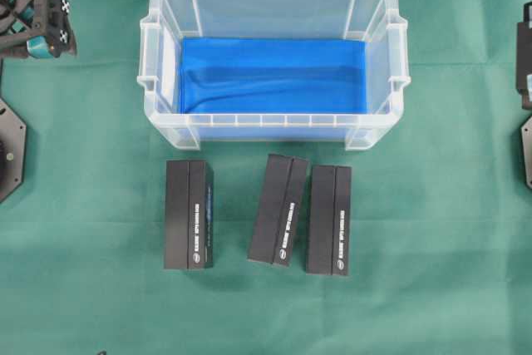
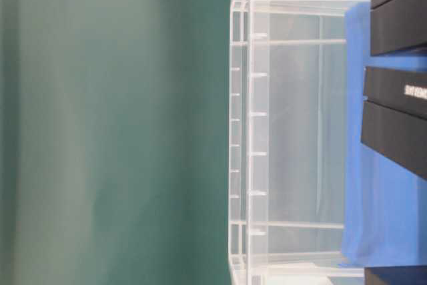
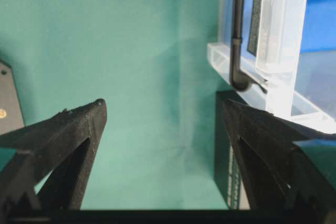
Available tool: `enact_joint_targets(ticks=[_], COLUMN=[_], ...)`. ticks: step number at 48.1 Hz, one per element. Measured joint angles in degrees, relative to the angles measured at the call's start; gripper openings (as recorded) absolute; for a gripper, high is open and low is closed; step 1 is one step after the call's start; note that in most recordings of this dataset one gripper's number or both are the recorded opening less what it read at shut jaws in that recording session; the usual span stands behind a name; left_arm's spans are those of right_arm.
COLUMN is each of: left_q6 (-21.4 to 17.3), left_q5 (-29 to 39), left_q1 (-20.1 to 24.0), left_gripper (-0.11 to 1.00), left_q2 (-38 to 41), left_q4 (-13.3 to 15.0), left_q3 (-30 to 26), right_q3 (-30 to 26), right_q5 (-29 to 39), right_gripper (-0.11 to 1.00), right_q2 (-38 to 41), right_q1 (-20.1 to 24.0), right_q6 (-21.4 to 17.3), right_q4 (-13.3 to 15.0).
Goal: Take the box out of the case with the left arm.
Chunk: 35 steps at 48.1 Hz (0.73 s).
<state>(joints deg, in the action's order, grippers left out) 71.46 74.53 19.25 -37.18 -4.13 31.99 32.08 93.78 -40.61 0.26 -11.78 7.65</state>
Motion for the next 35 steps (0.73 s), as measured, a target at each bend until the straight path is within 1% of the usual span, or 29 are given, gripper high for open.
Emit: enact_joint_targets(ticks=[35], left_q6=[0.3], left_q5=[0.6], left_q1=[0.0], left_gripper=[0.91], left_q2=[-0.1], left_q4=[0.5], left_q3=[0.1], right_q3=[0.0], right_q5=[0.0], right_gripper=[0.00], right_q2=[0.0], right_q1=[0.0], right_q6=[0.0], right_q4=[0.0])
